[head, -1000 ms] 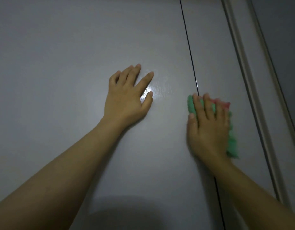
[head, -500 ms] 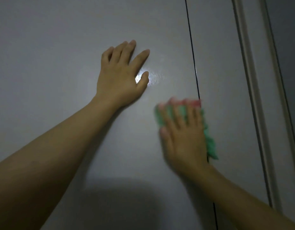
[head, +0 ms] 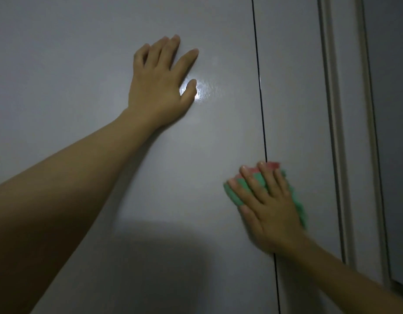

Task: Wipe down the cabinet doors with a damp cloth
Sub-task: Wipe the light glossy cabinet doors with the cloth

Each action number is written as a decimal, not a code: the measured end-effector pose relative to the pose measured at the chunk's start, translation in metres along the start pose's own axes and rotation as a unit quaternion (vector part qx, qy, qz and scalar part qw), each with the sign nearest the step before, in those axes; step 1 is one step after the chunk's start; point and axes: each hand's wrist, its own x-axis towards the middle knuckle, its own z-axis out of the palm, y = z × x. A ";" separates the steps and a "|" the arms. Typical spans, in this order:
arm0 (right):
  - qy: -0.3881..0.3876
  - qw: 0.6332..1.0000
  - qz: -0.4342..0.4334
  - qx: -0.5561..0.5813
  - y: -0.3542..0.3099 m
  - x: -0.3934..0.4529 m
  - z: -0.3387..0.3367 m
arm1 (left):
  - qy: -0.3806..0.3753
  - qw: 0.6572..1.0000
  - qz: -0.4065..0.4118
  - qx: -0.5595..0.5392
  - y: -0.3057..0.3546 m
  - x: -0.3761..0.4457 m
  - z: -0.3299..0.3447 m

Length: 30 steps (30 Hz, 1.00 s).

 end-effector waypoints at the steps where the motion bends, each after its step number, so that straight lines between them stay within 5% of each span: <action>1: -0.006 0.999 -0.038 -0.015 0.019 -0.004 -0.004 | -0.007 1.000 0.001 -0.004 -0.001 0.000 -0.001; 3: 0.000 0.999 0.026 -0.022 0.062 0.001 -0.009 | -0.020 1.000 -0.001 -0.011 -0.001 0.000 0.000; 5: 0.035 0.983 0.182 0.006 0.082 0.011 -0.014 | -0.028 0.999 -0.010 -0.014 0.002 -0.001 0.001; 8: 0.094 0.950 0.298 0.008 0.043 0.003 0.000 | -0.037 0.999 -0.022 -0.013 0.005 -0.001 -0.001; 11: 0.027 0.992 0.123 0.007 0.008 -0.052 0.010 | -0.051 0.998 -0.024 -0.020 0.008 -0.002 -0.005; 14: -0.016 1.000 -0.011 -0.014 0.045 -0.056 -0.003 | -0.093 0.994 -0.032 -0.051 0.009 -0.001 -0.015; 17: 0.033 0.986 0.162 0.000 0.069 -0.012 -0.011 | -0.082 0.991 -0.053 -0.095 0.018 -0.017 -0.025; 20: 0.104 0.947 0.303 0.011 0.026 0.007 0.000 | -0.076 0.985 -0.088 -0.128 0.030 -0.046 -0.033; 23: 0.033 0.996 0.085 0.006 -0.019 -0.030 0.011 | -0.088 0.977 -0.126 -0.150 0.044 -0.077 -0.045; 26: -0.004 0.995 -0.100 -0.001 0.002 -0.032 -0.004 | -0.086 0.972 -0.142 -0.165 0.051 -0.107 -0.063; 28: 0.016 1.000 -0.014 -0.010 0.017 -0.005 -0.006 | -0.089 0.971 -0.147 -0.167 0.050 -0.130 -0.074; 30: 0.067 0.978 0.198 0.004 0.010 0.031 -0.005 | -0.090 0.971 -0.157 -0.159 0.047 -0.148 -0.077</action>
